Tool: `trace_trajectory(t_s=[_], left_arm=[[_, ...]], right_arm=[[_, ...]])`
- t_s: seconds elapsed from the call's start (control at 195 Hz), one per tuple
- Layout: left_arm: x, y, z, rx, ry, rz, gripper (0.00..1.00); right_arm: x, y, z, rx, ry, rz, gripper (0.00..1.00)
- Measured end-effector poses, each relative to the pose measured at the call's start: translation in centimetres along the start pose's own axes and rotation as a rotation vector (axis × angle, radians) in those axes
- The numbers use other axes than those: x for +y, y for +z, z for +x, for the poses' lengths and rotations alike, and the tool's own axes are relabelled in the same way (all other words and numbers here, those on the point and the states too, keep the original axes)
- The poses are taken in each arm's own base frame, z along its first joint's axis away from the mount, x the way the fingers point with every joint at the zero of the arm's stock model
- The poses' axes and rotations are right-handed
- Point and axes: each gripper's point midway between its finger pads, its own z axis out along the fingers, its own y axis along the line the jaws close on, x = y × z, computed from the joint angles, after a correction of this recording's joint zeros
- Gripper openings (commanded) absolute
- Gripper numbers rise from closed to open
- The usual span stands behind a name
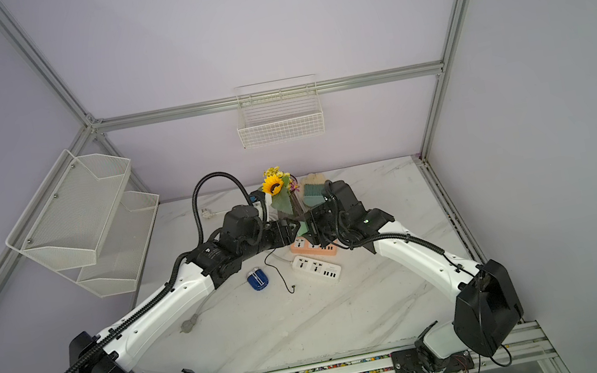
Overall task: Charge the electric shaver
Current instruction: Insert the plug into the socket.
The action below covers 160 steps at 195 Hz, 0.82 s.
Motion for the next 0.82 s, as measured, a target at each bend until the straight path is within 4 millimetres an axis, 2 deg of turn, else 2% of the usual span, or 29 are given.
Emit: trace_trajectory(t_s=[0.159,0.343,0.456,0.631,0.82], left_arm=[[-0.4,0.5,0.3,0.011,-0.001,0.025,0.53],[-1.3,0.6,0.0,-0.001,-0.013,0.072,0.27],[-1.2,0.9,0.7,0.018,-0.008,0.086,0.25],[-1.2,1.0,1.0,0.029,-0.013,0.094,0.12],[-1.2,1.0,1.0,0.029,-0.025,0.094,0.02]], right_arm=[[0.0,0.0,0.0,0.002,0.007,-0.001,0.0],[0.3,0.2,0.1,0.009,0.016,-0.025,0.0],[-0.4,0.3,-0.3,0.004,0.025,-0.01,0.0],[-0.7,0.4,-0.3,0.005,0.033,-0.005,0.0],[-0.8,0.4,-0.4,0.004,0.035,-0.001,0.47]])
